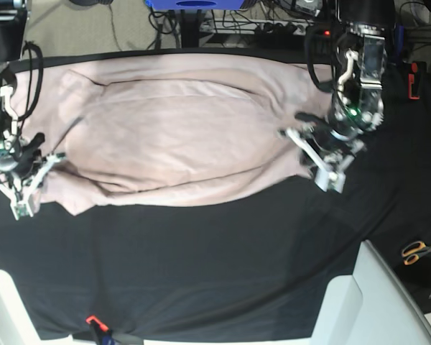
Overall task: Fold the T-shirt properly
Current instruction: 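Lift the held edge with both grippers and fold it over again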
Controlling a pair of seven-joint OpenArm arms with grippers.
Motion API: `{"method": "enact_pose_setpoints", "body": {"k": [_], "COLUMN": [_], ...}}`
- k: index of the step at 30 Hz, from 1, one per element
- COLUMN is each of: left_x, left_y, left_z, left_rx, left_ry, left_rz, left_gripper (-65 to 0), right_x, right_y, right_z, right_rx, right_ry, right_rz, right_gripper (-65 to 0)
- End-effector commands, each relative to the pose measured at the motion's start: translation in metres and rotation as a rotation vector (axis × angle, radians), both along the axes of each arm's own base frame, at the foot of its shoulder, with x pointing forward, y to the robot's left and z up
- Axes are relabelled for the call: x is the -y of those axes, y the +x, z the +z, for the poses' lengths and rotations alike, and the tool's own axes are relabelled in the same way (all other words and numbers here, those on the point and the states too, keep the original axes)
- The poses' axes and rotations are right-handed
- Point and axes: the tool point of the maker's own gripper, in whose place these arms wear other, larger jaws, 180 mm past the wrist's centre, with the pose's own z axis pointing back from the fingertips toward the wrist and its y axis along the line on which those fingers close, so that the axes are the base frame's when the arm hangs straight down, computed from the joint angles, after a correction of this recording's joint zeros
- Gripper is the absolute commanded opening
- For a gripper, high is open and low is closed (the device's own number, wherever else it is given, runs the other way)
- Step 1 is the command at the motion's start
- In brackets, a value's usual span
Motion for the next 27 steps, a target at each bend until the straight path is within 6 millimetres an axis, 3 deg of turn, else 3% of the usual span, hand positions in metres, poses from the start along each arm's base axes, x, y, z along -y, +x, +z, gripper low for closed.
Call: {"method": "enact_pose_setpoints", "body": {"k": [1, 4, 6, 12, 18, 22, 27], "left_x": [0.002, 0.0, -0.001, -0.024, -0.025, -0.021, -0.017], "left_y": [0.005, -0.004, -0.003, 0.001, -0.004, -0.02, -0.033], "left_z": [0.009, 0.002, 0.003, 0.01, 0.008, 0.006, 0.001], "left_rx": [0.035, 0.014, 0.017, 0.023, 0.013, -0.002, -0.02], "left_ry": [-0.002, 0.0, 0.009, 0.071, 0.078, 0.074, 0.069], "left_rz": [-0.014, -0.013, -0.015, -0.037, -0.043, -0.055, -0.061], "left_gripper": [-65.0, -65.0, -65.0, -65.0, -65.0, -65.0, -65.0], "right_x": [0.007, 0.007, 0.018, 0.035, 0.035, 0.033, 0.013], "right_y": [0.007, -0.009, -0.021, -0.05, -0.063, -0.072, -0.076], "right_z": [0.014, 0.008, 0.006, -0.006, -0.013, -0.018, -0.011], "right_rx": [0.04, 0.015, 0.008, -0.028, -0.052, -0.072, -0.046], "right_ry": [-0.018, -0.024, -0.023, -0.009, -0.012, -0.009, 0.014], "right_rz": [-0.003, -0.002, -0.039, -0.12, -0.12, -0.119, -0.105], "right_gripper": [-65.0, -65.0, -65.0, -65.0, -65.0, -65.0, -65.0]}}
